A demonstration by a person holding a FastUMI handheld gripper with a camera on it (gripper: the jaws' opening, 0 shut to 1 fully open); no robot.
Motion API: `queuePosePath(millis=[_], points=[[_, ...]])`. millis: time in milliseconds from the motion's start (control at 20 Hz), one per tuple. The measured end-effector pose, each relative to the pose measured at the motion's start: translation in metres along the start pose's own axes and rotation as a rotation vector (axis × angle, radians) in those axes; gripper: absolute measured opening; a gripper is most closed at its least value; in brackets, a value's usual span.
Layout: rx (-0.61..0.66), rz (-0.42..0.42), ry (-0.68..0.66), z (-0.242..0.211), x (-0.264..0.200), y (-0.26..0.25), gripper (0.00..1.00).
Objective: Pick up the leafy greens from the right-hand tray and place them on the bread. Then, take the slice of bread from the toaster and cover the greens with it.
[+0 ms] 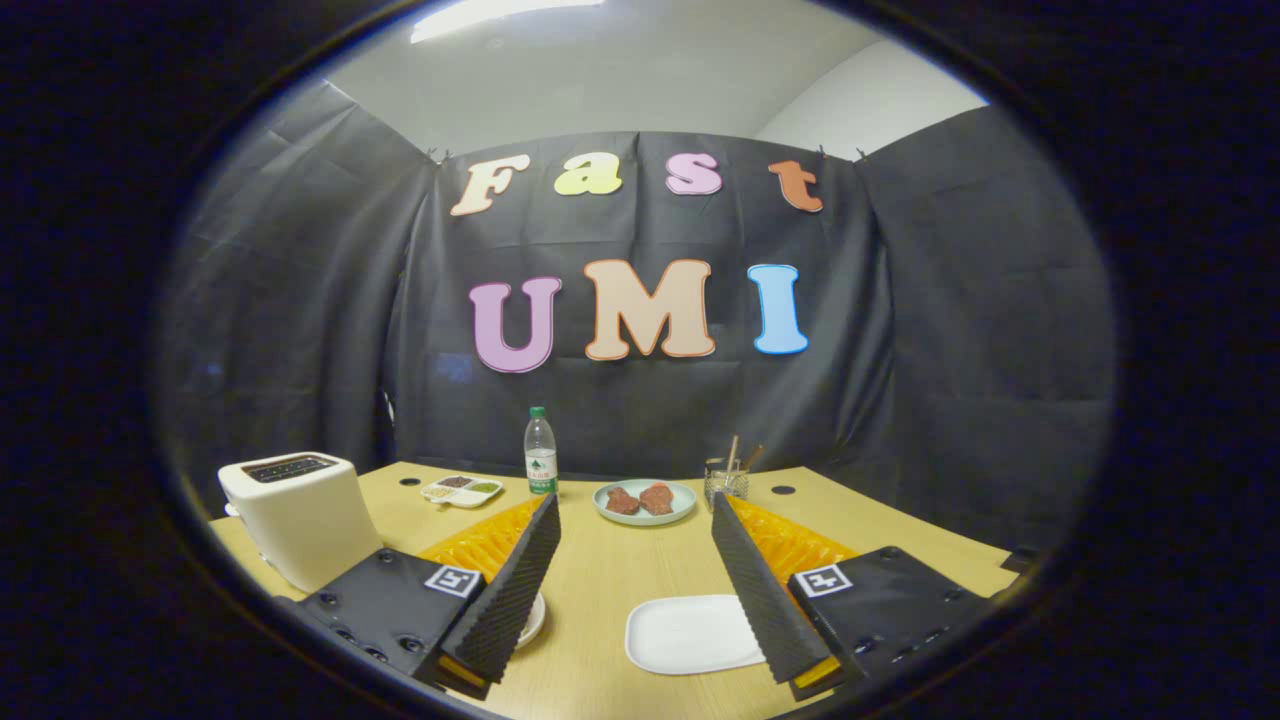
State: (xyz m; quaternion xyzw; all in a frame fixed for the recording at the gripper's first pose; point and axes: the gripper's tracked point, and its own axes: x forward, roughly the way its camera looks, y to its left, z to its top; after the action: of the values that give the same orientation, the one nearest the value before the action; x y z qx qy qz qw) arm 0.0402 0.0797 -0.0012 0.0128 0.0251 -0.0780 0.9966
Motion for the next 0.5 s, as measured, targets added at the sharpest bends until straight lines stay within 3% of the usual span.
queuePosePath(millis=[500], points=[[0.021,-0.019,-0.026,0.006,-0.029,-0.020,0.97]])
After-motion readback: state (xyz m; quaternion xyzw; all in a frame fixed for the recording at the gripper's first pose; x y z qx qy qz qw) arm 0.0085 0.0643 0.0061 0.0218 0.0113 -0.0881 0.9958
